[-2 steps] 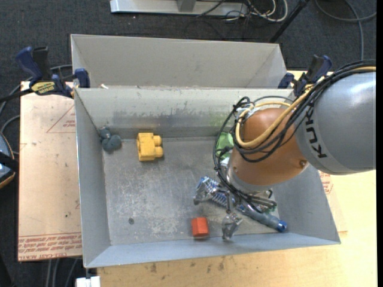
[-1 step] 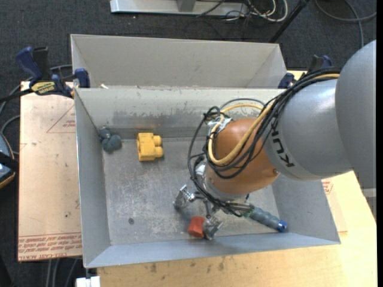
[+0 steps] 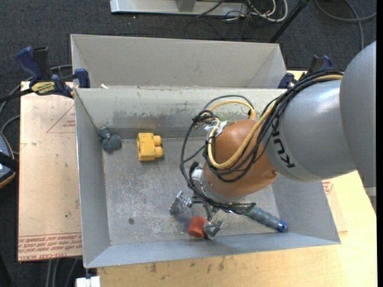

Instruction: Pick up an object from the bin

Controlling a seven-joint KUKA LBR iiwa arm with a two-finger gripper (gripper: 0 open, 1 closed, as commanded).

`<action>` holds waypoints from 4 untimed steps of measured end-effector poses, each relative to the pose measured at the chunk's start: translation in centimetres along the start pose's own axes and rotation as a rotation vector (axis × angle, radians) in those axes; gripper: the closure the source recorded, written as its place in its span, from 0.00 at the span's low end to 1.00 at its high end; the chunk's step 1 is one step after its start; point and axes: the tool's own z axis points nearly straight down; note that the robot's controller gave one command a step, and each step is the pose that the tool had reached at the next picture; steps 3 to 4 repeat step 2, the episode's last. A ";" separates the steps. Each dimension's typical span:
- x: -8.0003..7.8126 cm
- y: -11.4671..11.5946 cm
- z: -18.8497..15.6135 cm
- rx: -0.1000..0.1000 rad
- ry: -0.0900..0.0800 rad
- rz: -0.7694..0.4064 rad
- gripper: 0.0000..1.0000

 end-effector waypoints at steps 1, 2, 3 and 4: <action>0.3 0.1 0.0 -0.006 0.013 0.001 1.00; 0.0 -0.1 -6.4 -0.009 0.016 0.005 1.00; 0.0 -0.1 -6.4 -0.009 0.016 0.005 1.00; 0.0 -0.1 -6.4 -0.009 0.016 0.005 1.00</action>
Offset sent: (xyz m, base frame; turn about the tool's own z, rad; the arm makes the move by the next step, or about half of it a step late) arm 0.0000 0.0000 0.0000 0.0000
